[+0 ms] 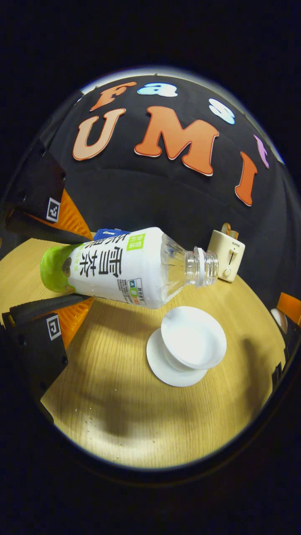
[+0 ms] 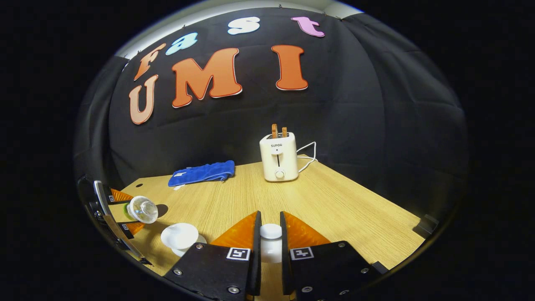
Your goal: Open the teacup lid with one hand, grasp the water bottle and pour water into the teacup with the other hand; after pouring, place the water bottle on the coaster and then close the teacup lid.
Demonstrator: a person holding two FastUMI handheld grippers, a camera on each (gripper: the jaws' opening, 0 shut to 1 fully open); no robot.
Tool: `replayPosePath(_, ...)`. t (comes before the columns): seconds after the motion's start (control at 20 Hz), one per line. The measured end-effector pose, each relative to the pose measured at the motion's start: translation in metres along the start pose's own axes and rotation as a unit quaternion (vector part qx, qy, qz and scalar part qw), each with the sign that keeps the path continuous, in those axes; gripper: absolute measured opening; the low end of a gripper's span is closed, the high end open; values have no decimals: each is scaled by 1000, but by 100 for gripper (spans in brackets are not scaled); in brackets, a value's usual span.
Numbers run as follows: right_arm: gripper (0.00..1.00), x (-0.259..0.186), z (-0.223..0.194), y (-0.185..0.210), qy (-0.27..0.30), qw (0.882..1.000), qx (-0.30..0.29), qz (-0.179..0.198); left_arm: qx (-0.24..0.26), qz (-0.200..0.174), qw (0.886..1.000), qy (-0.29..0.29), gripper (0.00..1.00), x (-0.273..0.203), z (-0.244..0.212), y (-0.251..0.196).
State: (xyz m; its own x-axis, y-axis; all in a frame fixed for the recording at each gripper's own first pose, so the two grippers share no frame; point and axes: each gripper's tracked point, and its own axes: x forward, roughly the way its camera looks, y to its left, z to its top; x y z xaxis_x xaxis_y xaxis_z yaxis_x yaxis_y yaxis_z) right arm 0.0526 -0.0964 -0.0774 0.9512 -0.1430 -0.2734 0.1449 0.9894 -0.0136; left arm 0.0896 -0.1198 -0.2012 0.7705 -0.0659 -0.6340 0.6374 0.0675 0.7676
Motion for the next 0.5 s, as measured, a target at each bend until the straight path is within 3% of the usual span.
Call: replayPosePath(0.5, 20, -1, -1, -1, 0, 1000, 4, 3, 113, -13, 993, 22, 66, 5, -1, 3)
